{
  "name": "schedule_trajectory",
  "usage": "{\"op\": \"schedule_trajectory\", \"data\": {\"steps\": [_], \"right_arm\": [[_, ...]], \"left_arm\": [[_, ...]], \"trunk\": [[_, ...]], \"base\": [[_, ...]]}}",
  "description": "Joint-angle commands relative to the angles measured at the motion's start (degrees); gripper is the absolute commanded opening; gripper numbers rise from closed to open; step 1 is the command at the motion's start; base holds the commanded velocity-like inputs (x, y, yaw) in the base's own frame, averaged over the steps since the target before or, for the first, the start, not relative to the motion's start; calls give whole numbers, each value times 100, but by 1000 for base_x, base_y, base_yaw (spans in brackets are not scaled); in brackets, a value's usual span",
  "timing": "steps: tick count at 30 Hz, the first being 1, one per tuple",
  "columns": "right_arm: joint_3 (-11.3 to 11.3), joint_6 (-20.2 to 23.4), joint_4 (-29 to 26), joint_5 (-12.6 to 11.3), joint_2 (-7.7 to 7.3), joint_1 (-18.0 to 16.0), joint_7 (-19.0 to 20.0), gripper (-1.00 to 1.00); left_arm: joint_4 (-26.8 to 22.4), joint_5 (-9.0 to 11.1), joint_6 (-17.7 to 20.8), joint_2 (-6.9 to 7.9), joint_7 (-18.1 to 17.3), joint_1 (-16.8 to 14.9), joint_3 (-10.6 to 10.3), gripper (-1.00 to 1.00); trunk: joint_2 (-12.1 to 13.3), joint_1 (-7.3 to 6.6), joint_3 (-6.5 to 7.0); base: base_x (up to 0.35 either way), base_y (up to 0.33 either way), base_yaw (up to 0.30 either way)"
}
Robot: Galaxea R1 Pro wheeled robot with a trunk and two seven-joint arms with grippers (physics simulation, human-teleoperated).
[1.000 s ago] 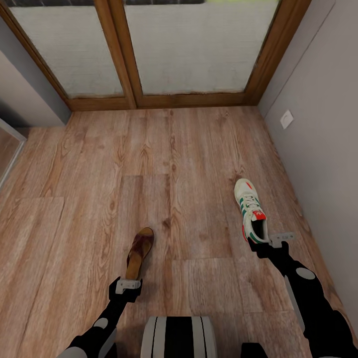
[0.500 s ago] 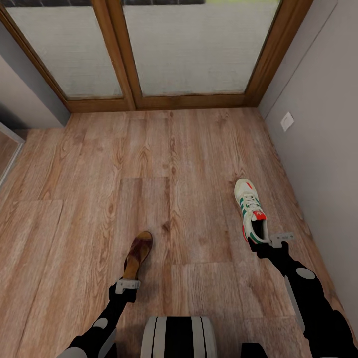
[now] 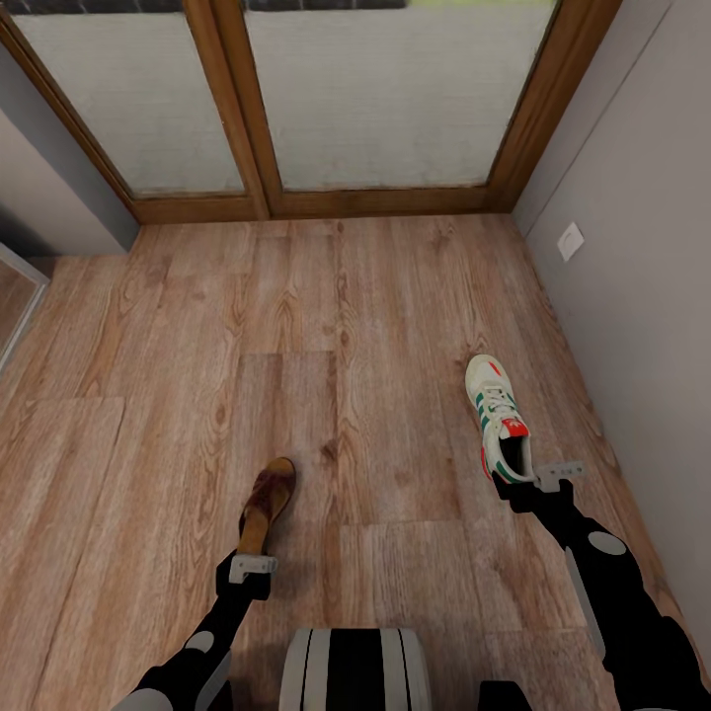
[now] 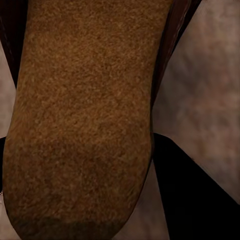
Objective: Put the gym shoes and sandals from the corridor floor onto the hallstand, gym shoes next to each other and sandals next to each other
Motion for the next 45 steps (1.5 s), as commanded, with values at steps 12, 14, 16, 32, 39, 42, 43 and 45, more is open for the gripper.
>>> {"op": "schedule_trajectory", "data": {"steps": [12, 14, 16, 32, 39, 42, 43, 45], "right_arm": [[-5, 27, 0, 56, 7, -2, 46, -100], [-5, 27, 0, 57, 10, -2, 46, -100], [-5, 28, 0, 57, 6, -2, 46, -100], [-28, 183, -272, 318, 3, -143, 124, -100], [-42, 154, -365, 319, -5, 15, 120, -100], [-47, 132, -267, 309, -2, 35, 120, -100], [-48, 124, -234, 306, -1, 37, 122, -100], [-43, 74, -169, 299, 1, 41, 118, -100]], "left_arm": [[12, -37, -11, -12, -14, -2, 47, -100], [17, -30, -9, -13, -14, -2, 47, -100], [13, -31, -9, -13, -14, -2, 47, -100], [-158, -72, 189, -53, -15, 295, -59, -100], [-385, -55, 415, -57, -20, 297, -45, -100], [-481, -53, 513, -57, -22, 297, -54, -100], [-514, -53, 545, -59, -23, 297, -59, -100], [-578, -53, 610, -64, -23, 294, -65, -100]], "trunk": [[3, -9, 64], [6, -14, 108], [8, -19, 152], [8, -19, 151], [8, -19, 151], [8, -19, 151], [8, -19, 151], [8, -19, 151]], "base": [[0, 0, 0], [0, 0, 0], [0, 0, 0], [0, 0, 0], [0, 0, 0], [0, 0, 0], [0, 0, 0], [0, 0, 0]]}}
